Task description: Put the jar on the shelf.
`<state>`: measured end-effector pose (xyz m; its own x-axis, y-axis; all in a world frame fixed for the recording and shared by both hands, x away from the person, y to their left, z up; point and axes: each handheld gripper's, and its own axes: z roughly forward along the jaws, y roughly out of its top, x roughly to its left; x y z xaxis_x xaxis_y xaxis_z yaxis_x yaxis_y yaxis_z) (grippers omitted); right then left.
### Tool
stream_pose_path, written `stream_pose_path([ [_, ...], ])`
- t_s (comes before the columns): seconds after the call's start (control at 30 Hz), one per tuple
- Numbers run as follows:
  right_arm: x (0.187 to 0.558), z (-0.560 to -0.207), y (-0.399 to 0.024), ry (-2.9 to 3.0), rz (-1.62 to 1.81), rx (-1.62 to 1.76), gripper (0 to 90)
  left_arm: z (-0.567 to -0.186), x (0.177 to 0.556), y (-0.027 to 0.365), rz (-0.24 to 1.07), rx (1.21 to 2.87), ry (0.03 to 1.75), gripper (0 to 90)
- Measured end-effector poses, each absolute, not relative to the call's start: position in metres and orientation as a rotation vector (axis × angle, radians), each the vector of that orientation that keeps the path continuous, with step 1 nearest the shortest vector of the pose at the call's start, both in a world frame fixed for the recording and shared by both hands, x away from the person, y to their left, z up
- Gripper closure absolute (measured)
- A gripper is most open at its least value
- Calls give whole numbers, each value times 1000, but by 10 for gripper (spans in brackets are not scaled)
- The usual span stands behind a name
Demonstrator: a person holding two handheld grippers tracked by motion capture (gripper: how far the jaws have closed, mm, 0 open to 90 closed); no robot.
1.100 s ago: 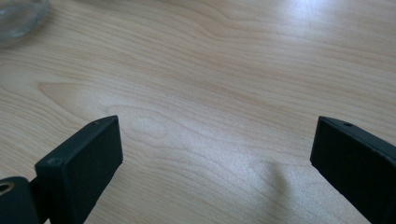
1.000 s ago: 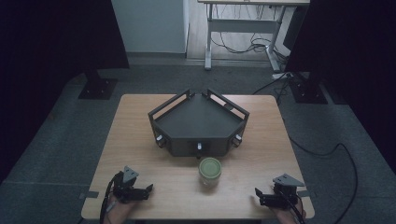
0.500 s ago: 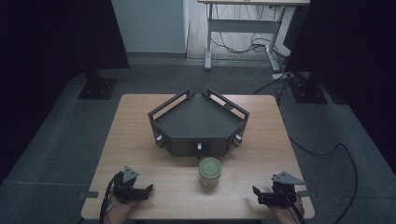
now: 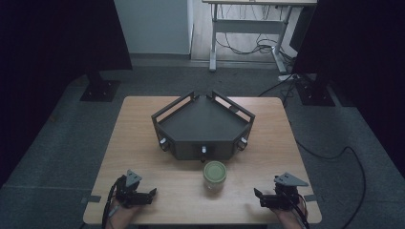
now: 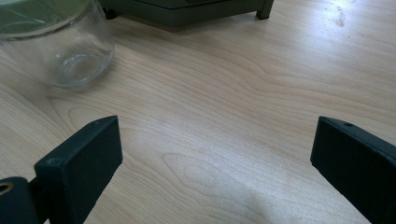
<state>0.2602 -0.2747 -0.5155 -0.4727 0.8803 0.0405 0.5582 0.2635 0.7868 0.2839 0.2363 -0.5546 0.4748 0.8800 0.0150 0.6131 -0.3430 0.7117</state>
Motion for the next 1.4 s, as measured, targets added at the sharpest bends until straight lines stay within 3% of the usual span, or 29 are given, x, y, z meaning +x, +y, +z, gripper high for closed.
stream_pose_path([
  [1.4, 278, -504, -216, 2203, 1249, 1144, 0, -555, 284, 236, 533, 2078, 1231, 16],
])
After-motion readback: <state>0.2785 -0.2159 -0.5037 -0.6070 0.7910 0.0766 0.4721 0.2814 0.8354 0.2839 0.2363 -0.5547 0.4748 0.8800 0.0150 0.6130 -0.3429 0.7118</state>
